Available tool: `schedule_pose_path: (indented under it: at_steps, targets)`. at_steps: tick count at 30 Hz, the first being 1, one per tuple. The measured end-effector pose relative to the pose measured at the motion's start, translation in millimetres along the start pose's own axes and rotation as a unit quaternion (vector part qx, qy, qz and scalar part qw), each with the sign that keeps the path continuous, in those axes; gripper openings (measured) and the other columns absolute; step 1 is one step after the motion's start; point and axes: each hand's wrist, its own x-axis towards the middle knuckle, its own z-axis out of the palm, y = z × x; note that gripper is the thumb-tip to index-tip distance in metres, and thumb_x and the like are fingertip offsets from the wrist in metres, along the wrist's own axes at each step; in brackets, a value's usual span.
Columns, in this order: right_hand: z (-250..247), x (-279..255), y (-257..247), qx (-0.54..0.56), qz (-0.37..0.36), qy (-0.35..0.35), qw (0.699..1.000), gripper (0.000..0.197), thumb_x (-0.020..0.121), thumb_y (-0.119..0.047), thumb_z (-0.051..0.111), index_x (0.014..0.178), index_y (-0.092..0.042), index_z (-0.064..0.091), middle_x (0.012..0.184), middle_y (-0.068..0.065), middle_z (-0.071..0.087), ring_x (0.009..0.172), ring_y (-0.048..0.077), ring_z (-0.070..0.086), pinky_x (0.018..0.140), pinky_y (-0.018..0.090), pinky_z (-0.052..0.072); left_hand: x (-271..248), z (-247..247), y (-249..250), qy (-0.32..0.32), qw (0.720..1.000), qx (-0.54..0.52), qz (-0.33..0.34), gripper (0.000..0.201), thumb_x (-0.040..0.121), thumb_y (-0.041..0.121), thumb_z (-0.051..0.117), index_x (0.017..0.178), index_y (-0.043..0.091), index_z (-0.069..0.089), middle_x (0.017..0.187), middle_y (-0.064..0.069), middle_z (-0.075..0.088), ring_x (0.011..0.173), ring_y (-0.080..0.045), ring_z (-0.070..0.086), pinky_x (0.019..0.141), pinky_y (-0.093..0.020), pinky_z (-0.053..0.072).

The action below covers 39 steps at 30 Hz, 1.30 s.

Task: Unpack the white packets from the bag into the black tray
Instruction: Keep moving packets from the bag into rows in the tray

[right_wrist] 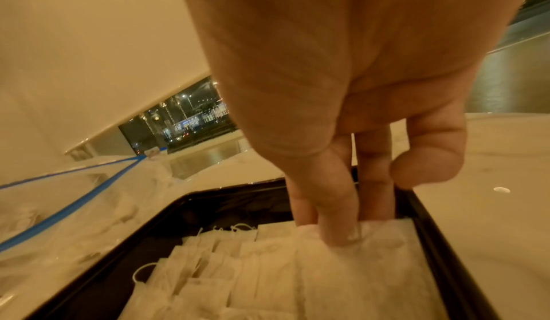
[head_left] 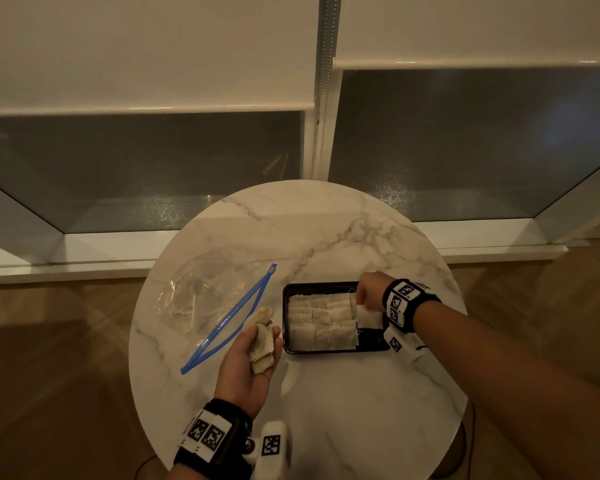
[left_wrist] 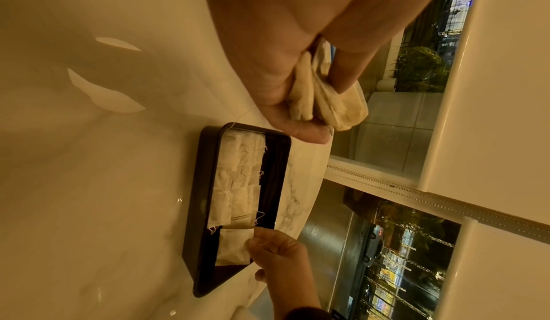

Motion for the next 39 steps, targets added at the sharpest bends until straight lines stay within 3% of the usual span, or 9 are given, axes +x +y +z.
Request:
schedule_pose_path:
  at_steps: [10, 18, 25, 27, 30, 33, 37, 39]
  targets:
    - [5.0, 9.5, -7.7, -0.077, 0.016, 0.008, 0.997, 0.023, 0.085, -0.01, 0.058, 0.1, -0.019, 0.073, 0.107, 0.007, 0.068, 0.09, 0.027, 0.066, 0.075, 0.029, 0.051, 3.0, -3.7, 0.3, 0.005, 1.0, -0.004, 0.008, 0.035, 0.102, 0.019, 0.052, 0.132, 0.003, 0.058, 0.116, -0.015, 0.066, 0.097, -0.023, 0.068, 0.069, -0.029, 0.062]
    - [7.6, 9.2, -9.7, -0.131, 0.004, 0.037, 0.991, 0.021, 0.085, -0.011, 0.057, 0.101, -0.02, 0.068, 0.105, 0.008, 0.066, 0.085, 0.027, 0.063, 0.077, 0.031, 0.053, 0.3, -0.9, -2.8, 0.003, 1.0, -0.01, 0.009, 0.035, 0.101, 0.019, 0.052, 0.132, 0.003, 0.059, 0.115, -0.017, 0.067, 0.096, -0.024, 0.068, 0.073, -0.029, 0.062]
    - [11.7, 6.4, -12.0, -0.175, -0.007, 0.052, 0.983, 0.023, 0.086, -0.009, 0.055, 0.105, -0.016, 0.065, 0.103, 0.008, 0.064, 0.08, 0.027, 0.058, 0.078, 0.031, 0.051, -1.3, -5.0, -5.3, 0.008, 1.0, -0.01, 0.008, 0.035, 0.101, 0.018, 0.053, 0.133, 0.003, 0.058, 0.109, -0.015, 0.07, 0.094, -0.023, 0.07, 0.069, -0.03, 0.062]
    - [10.9, 5.8, -10.9, -0.172, -0.012, 0.06, 0.983, 0.025, 0.086, -0.007, 0.055, 0.106, -0.017, 0.065, 0.104, 0.007, 0.063, 0.085, 0.028, 0.061, 0.078, 0.032, 0.052, -2.0, -5.3, -6.0, 0.005, 1.0, -0.01, 0.008, 0.035, 0.101, 0.018, 0.053, 0.133, 0.004, 0.058, 0.108, -0.015, 0.071, 0.093, -0.023, 0.07, 0.068, -0.03, 0.062]
    - [7.2, 3.4, -6.2, -0.126, -0.003, 0.092, 0.988, 0.029, 0.088, -0.007, 0.054, 0.109, -0.022, 0.067, 0.108, 0.006, 0.065, 0.092, 0.028, 0.063, 0.08, 0.035, 0.054, -3.7, -4.6, -6.8, 0.004, 1.0, -0.009, 0.008, 0.034, 0.101, 0.017, 0.053, 0.132, 0.004, 0.059, 0.109, -0.015, 0.071, 0.093, -0.023, 0.07, 0.068, -0.029, 0.062]
    - [2.8, -2.7, 4.9, -0.001, 0.035, 0.16, 0.987, 0.028, 0.086, -0.012, 0.056, 0.106, -0.028, 0.068, 0.108, 0.002, 0.065, 0.094, 0.024, 0.063, 0.082, 0.035, 0.054, -5.1, -2.9, -7.4, 0.002, 1.0, -0.007, 0.009, 0.035, 0.101, 0.017, 0.053, 0.133, 0.004, 0.058, 0.111, -0.015, 0.07, 0.094, -0.023, 0.069, 0.069, -0.029, 0.062]
    - [19.3, -16.3, 26.2, 0.183, 0.104, 0.253, 0.944, 0.037, 0.08, -0.019, 0.066, 0.116, -0.023, 0.06, 0.114, 0.006, 0.061, 0.101, 0.023, 0.06, 0.087, 0.037, 0.054, -6.5, -0.6, -9.0, -0.001, 1.0, -0.008, 0.007, 0.036, 0.101, 0.018, 0.053, 0.134, 0.004, 0.057, 0.113, -0.015, 0.069, 0.092, -0.022, 0.07, 0.068, -0.029, 0.062]
    - [38.1, -24.6, 33.7, 0.235, 0.149, 0.247, 0.928, 0.051, 0.078, -0.021, 0.07, 0.127, -0.017, 0.055, 0.122, 0.011, 0.06, 0.109, 0.027, 0.06, 0.093, 0.036, 0.053, -6.4, -1.7, -9.7, 0.0, 1.0, -0.008, 0.006, 0.038, 0.101, 0.018, 0.053, 0.135, 0.002, 0.056, 0.114, -0.016, 0.068, 0.089, -0.022, 0.073, 0.067, -0.029, 0.062]
